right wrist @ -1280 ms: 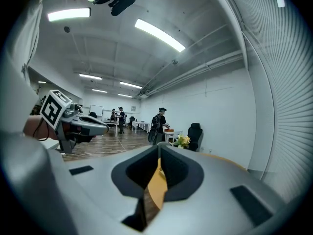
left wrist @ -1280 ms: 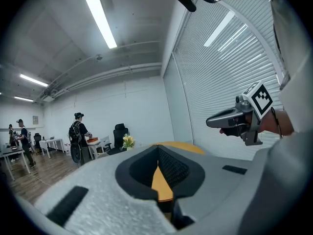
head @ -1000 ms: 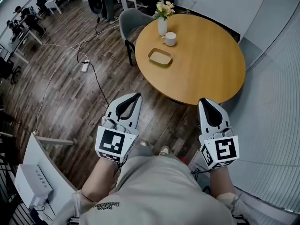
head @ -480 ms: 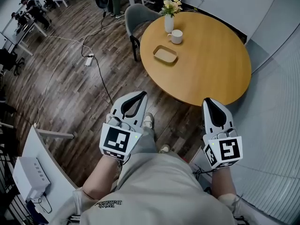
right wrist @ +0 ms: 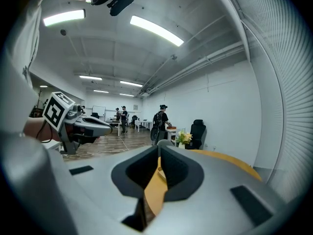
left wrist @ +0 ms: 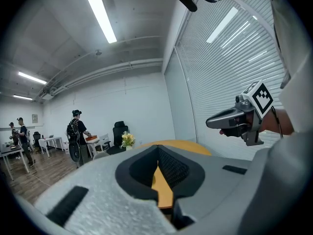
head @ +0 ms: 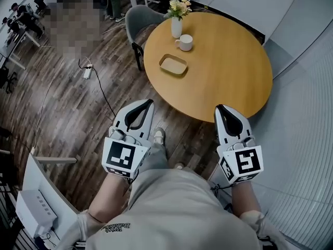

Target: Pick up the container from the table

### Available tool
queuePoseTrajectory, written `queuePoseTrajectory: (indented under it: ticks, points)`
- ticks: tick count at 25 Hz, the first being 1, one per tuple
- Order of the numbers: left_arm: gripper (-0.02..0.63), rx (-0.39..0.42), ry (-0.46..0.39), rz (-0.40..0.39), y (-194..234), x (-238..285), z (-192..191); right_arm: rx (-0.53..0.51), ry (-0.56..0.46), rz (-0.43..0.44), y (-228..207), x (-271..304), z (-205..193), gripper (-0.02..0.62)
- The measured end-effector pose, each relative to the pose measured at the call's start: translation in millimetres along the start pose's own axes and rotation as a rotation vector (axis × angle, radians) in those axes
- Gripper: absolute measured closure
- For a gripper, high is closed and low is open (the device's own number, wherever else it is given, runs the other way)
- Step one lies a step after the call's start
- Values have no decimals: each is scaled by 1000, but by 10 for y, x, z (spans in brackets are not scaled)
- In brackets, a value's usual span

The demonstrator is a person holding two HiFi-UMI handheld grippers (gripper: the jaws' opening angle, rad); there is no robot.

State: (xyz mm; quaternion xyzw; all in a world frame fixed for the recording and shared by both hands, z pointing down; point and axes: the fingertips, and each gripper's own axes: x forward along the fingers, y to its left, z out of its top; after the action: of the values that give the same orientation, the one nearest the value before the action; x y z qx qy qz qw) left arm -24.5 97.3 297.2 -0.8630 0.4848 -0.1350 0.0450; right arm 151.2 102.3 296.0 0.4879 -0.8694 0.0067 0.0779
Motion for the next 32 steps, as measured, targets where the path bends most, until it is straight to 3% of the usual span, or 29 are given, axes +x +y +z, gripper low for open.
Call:
queuePoseTrajectory:
  ticks: [32]
  points:
    - [584,2,-11,-172,1866,1733,-78,-7,87,-112,-519,2391,374,558]
